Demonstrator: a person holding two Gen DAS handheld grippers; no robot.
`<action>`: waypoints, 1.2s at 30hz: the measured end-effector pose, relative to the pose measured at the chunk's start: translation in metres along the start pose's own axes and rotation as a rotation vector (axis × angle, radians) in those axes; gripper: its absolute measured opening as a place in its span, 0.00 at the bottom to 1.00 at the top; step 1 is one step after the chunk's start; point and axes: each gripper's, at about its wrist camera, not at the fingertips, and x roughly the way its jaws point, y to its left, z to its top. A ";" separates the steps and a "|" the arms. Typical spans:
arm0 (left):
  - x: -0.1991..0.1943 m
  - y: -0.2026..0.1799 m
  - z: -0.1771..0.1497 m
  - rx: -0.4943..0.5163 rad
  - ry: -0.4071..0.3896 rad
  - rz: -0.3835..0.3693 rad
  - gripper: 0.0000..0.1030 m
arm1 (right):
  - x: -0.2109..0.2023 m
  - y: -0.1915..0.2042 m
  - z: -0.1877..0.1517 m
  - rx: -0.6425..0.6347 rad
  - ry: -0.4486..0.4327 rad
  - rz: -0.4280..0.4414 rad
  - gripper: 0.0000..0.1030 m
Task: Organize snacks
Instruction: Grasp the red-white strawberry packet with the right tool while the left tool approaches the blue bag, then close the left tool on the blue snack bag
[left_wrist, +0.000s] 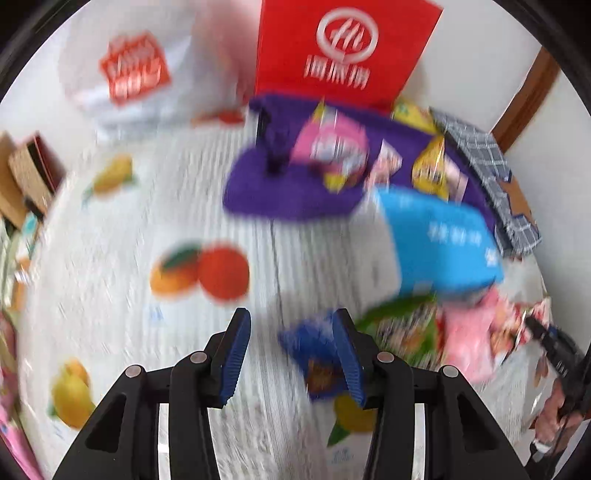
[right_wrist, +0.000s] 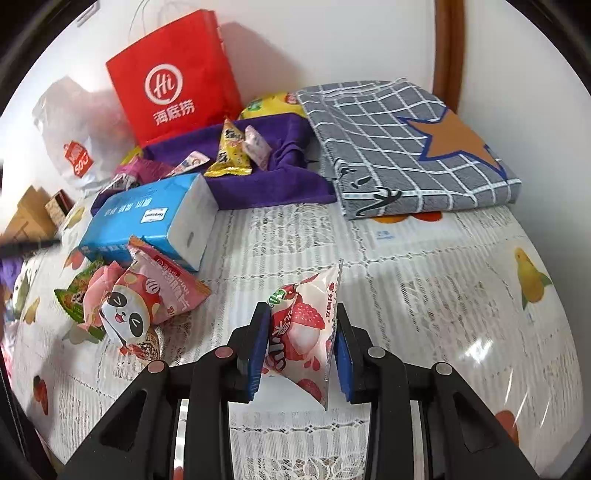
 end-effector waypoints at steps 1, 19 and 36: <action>0.004 0.002 -0.008 -0.009 0.010 -0.012 0.43 | -0.002 0.001 -0.001 -0.003 -0.006 -0.010 0.32; 0.028 -0.035 -0.013 0.014 -0.005 -0.006 0.40 | -0.023 0.017 -0.020 -0.077 -0.049 -0.059 0.32; -0.002 0.008 -0.054 -0.009 0.011 -0.055 0.51 | -0.019 0.007 -0.022 -0.049 -0.043 -0.052 0.32</action>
